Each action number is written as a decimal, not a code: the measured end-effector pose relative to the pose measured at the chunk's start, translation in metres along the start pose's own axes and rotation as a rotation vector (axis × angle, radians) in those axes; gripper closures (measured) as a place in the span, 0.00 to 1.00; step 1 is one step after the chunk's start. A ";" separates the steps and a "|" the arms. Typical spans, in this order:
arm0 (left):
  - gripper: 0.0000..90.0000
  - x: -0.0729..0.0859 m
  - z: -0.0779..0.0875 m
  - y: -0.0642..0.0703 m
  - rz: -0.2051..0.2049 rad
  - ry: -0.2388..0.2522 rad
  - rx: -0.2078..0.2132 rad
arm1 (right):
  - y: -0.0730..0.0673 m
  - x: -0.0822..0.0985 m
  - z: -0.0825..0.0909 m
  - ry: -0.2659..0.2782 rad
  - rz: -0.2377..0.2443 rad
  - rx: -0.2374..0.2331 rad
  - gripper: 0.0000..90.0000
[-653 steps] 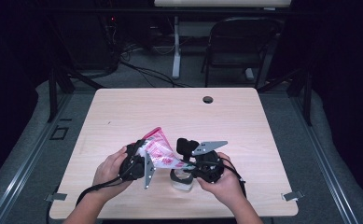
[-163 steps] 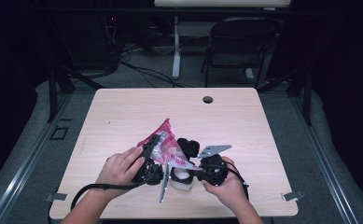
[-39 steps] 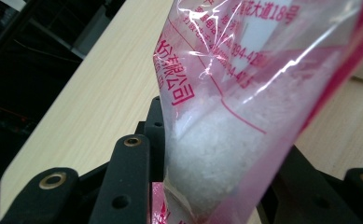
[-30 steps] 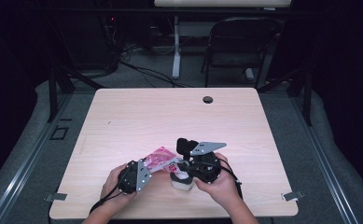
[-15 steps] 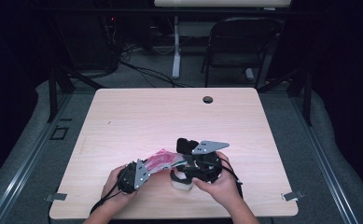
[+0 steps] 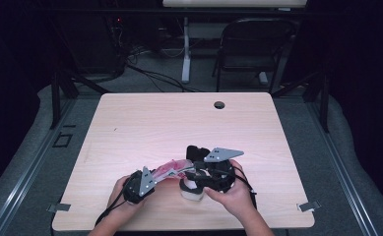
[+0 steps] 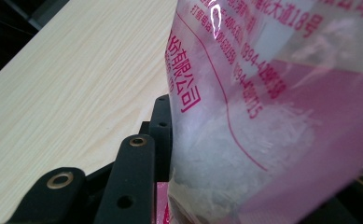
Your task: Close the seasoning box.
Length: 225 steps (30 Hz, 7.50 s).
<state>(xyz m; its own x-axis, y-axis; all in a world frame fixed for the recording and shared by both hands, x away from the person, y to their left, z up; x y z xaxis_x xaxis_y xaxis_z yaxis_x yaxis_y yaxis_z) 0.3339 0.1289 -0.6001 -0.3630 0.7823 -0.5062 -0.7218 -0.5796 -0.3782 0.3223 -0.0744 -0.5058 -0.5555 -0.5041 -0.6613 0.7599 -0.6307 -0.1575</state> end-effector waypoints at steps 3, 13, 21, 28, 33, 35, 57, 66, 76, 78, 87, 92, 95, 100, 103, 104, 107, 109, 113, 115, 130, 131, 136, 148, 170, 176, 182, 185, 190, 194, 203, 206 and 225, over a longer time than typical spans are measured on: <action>0.79 0.001 -0.001 -0.001 0.010 0.000 0.011 | 0.000 0.000 0.001 0.003 -0.004 0.002 0.57; 0.79 0.005 -0.003 -0.005 0.060 0.008 0.049 | 0.004 0.001 0.000 0.010 -0.016 0.008 0.55; 0.79 0.006 -0.004 -0.008 0.104 0.022 0.084 | 0.005 0.000 0.003 0.030 -0.026 0.009 0.55; 0.79 0.008 -0.005 -0.011 0.123 0.027 0.096 | 0.009 -0.001 0.008 0.058 -0.046 0.020 0.54; 0.79 0.010 -0.006 -0.013 0.149 0.031 0.115 | 0.011 0.000 0.008 0.056 -0.051 0.022 0.53; 0.79 0.010 -0.006 -0.015 0.166 0.036 0.126 | 0.010 0.000 0.008 0.054 -0.050 0.022 0.53; 0.79 0.023 0.001 -0.045 0.349 0.069 0.126 | 0.010 0.002 0.004 0.043 -0.047 0.025 0.53; 0.79 0.034 0.007 -0.064 0.432 0.066 0.081 | 0.011 0.003 0.003 0.039 -0.050 0.028 0.53; 0.80 0.049 0.018 -0.090 0.516 0.057 0.002 | 0.012 0.003 0.003 0.040 -0.050 0.028 0.53; 0.80 0.052 0.018 -0.094 0.527 0.052 -0.016 | 0.012 0.003 0.003 0.042 -0.051 0.026 0.53; 0.80 0.068 0.024 -0.110 0.591 0.026 -0.075 | 0.012 0.003 0.003 0.042 -0.048 0.027 0.53; 0.80 0.075 0.021 -0.115 0.618 0.011 -0.087 | 0.012 0.004 0.003 0.035 -0.043 0.036 0.53; 0.80 0.080 0.019 -0.117 0.623 -0.009 -0.111 | 0.011 0.004 0.002 0.039 -0.036 0.037 0.53; 0.80 0.087 0.016 -0.120 0.635 -0.042 -0.146 | 0.010 0.004 0.000 0.032 -0.028 0.043 0.53; 0.79 0.092 0.014 -0.121 0.634 -0.063 -0.166 | 0.010 0.003 0.000 0.037 -0.028 0.043 0.53; 0.79 0.093 0.013 -0.122 0.641 -0.065 -0.166 | 0.010 0.003 0.000 0.034 -0.022 0.043 0.53; 0.79 0.097 0.010 -0.122 0.648 -0.080 -0.172 | 0.010 0.003 0.000 0.031 -0.020 0.042 0.53; 0.79 0.100 0.009 -0.122 0.652 -0.094 -0.175 | 0.010 0.003 -0.001 0.030 -0.021 0.041 0.53; 0.77 0.103 0.008 -0.123 0.686 -0.081 -0.144 | 0.007 0.003 -0.003 0.024 -0.011 0.037 0.53; 0.76 0.105 0.007 -0.123 0.692 -0.091 -0.138 | 0.007 0.004 -0.003 0.023 -0.010 0.040 0.53; 0.51 0.098 0.012 -0.123 0.716 0.019 -0.090 | 0.008 0.004 -0.003 0.020 -0.008 0.043 0.53; 0.49 0.096 0.012 -0.123 0.715 0.028 -0.087 | 0.008 0.004 -0.003 0.019 -0.008 0.043 0.53; 0.40 0.094 0.011 -0.120 0.695 0.035 -0.073 | 0.007 0.004 -0.004 0.020 -0.007 0.046 0.53; 0.39 0.076 0.017 -0.108 0.620 0.081 0.001 | 0.008 0.004 -0.002 0.028 -0.012 0.047 0.53; 0.40 0.025 0.014 -0.046 0.384 0.086 0.095 | 0.009 0.003 0.002 0.035 -0.013 0.052 0.52; 0.40 0.017 0.011 -0.034 0.357 0.082 0.123 | 0.011 0.001 0.010 0.056 -0.022 0.053 0.52; 0.40 0.011 0.009 -0.027 0.344 0.087 0.144 | 0.019 0.001 0.024 0.079 -0.037 0.071 0.53; 0.40 0.010 0.009 -0.025 0.332 0.086 0.149 | 0.026 0.003 0.029 0.087 -0.053 0.083 0.53; 0.40 0.008 0.011 -0.022 0.341 0.094 0.171 | 0.035 0.004 0.031 0.096 -0.073 0.097 0.53; 0.40 0.005 0.013 -0.020 0.344 0.108 0.185 | 0.042 0.006 0.027 0.081 -0.088 0.132 0.53; 0.40 0.005 0.018 -0.017 0.342 0.116 0.185 | 0.055 0.005 0.008 0.043 -0.107 0.130 0.53; 0.40 0.004 0.021 -0.015 0.336 0.119 0.186 | 0.055 0.003 0.004 0.045 -0.109 0.122 0.53; 0.40 0.000 0.027 -0.010 0.318 0.129 0.195 | 0.054 -0.001 0.001 0.053 -0.094 0.112 0.69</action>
<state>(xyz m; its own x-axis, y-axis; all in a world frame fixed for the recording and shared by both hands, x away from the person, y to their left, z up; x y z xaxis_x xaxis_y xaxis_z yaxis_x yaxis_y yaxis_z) 0.3252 0.1404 -0.5754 -0.5182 0.5288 -0.6722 -0.6883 -0.7244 -0.0392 0.3641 -0.1084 -0.5131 -0.6014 -0.4100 -0.6857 0.6617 -0.7366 -0.1399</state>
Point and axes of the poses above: each handheld gripper's, and its own axes: z roughly backward along the jaws, x roughly out of its underside, y roughly to its right, the point moved 6 cm from there along -z, roughly forward along the jaws, and after that the axes turned 15 degrees about -y, right-handed, at the moved point
